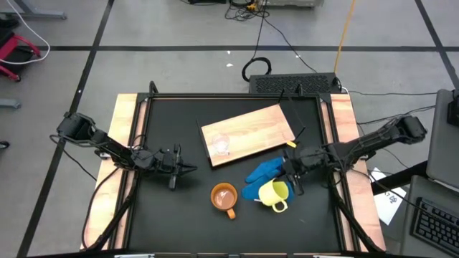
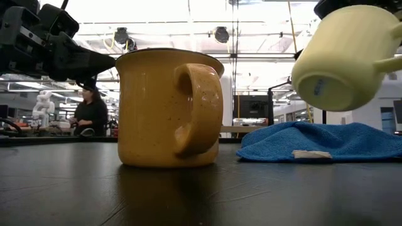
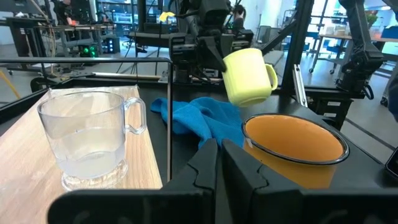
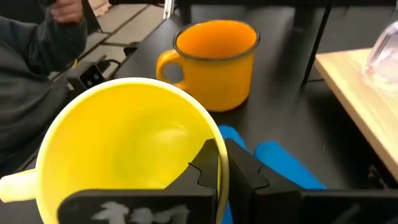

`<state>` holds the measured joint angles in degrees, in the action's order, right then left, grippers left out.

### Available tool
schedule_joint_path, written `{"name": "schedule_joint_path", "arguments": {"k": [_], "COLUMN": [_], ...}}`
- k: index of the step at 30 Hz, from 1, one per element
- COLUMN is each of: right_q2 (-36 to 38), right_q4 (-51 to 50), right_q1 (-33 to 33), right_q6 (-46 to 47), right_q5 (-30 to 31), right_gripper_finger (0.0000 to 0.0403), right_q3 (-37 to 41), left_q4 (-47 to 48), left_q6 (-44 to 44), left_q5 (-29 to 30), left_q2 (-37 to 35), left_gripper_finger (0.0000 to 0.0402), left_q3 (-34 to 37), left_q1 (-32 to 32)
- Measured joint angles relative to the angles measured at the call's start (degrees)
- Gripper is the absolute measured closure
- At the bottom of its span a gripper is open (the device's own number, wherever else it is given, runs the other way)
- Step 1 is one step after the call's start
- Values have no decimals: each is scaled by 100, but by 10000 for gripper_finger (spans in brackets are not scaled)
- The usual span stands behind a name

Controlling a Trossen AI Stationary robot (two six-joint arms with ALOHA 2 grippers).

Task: Stack small to large cups/mugs on shelf
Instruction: Put the yellow mug on the shelf

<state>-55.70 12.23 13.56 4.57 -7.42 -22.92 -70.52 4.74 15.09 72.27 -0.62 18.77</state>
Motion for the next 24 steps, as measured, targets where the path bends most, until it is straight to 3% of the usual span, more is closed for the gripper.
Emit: {"name": "schedule_joint_path", "arguments": {"k": [19,24], "right_q2": [0,0], "right_q4": [293,-331], "right_q1": [-1419,-1728], "right_q6": [-214,-124], "right_q5": [-971,-1082], "right_gripper_finger": [403,403], "right_q3": [-25,-683], "left_q4": [7,7], "left_q6": [-53,-136], "left_q5": [1,2], "left_q2": [0,-2], "left_gripper_finger": [376,376], "left_q3": [0,0], "left_q1": [-1,1]}}
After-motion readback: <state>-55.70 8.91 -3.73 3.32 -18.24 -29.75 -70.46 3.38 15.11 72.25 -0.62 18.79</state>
